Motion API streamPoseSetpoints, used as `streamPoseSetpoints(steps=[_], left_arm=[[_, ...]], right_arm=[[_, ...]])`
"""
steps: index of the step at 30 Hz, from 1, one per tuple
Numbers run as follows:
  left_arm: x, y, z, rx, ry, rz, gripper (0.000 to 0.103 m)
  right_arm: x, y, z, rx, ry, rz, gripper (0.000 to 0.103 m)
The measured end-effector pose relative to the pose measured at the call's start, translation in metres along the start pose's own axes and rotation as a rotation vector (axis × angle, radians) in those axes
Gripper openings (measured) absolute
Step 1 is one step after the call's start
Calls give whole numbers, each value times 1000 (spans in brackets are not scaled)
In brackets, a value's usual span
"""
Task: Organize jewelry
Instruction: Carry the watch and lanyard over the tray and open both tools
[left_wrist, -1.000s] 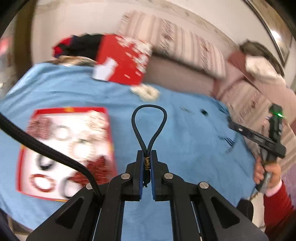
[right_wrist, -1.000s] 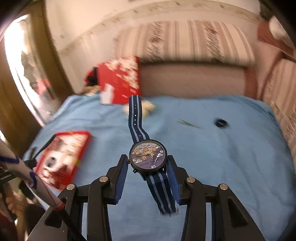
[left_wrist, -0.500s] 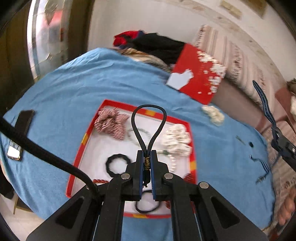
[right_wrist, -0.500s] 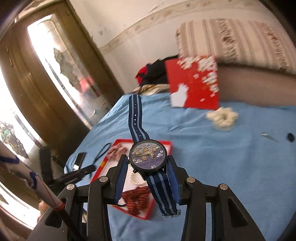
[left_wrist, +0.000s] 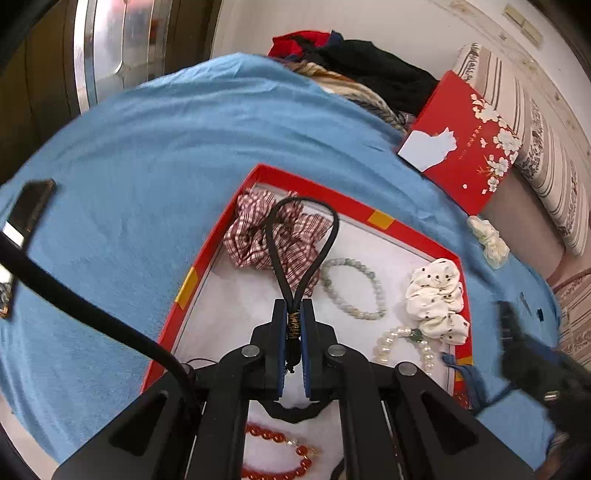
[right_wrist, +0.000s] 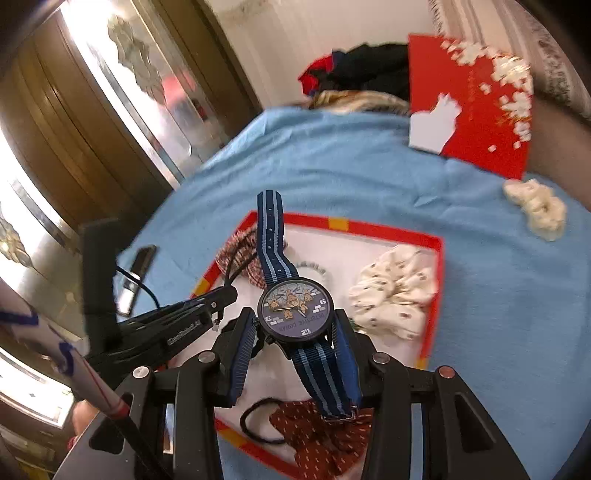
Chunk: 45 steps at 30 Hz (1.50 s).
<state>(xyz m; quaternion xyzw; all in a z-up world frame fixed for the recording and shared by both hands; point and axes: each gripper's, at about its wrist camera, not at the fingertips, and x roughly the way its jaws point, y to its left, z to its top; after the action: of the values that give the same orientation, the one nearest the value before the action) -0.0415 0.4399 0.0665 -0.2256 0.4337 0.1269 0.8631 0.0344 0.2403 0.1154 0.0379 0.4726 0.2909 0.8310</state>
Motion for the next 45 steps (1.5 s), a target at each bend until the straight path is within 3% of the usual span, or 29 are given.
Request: streamPoseSetpoints(steps=[4,12,19,29,37,42,45], left_arm=[[7,5,-3,-12,11,-6,6],[2,11,-3,-19,-30,34,7],[-15,4,-4,25,-118,88,28],[-23,-4,-5,71,-159,106,34],[-32,-8,-7,69,-201,114,54],[-47,-13,-13,82,-274,141,69],[-57,-20,-21,102,-324,172,71]], right_arm=[[39,2,-2,11,54,-19,45],[70,1,-12,5,102,-54,46],[84,-6,-14,26,131,-48,47],[77,-8,-6,61,112,-21,48],[47,-8,1,69,41,-28,52],[16,-21,-8,75,4,-87,55],[-2,-29,-20,88,-9,-112,56]])
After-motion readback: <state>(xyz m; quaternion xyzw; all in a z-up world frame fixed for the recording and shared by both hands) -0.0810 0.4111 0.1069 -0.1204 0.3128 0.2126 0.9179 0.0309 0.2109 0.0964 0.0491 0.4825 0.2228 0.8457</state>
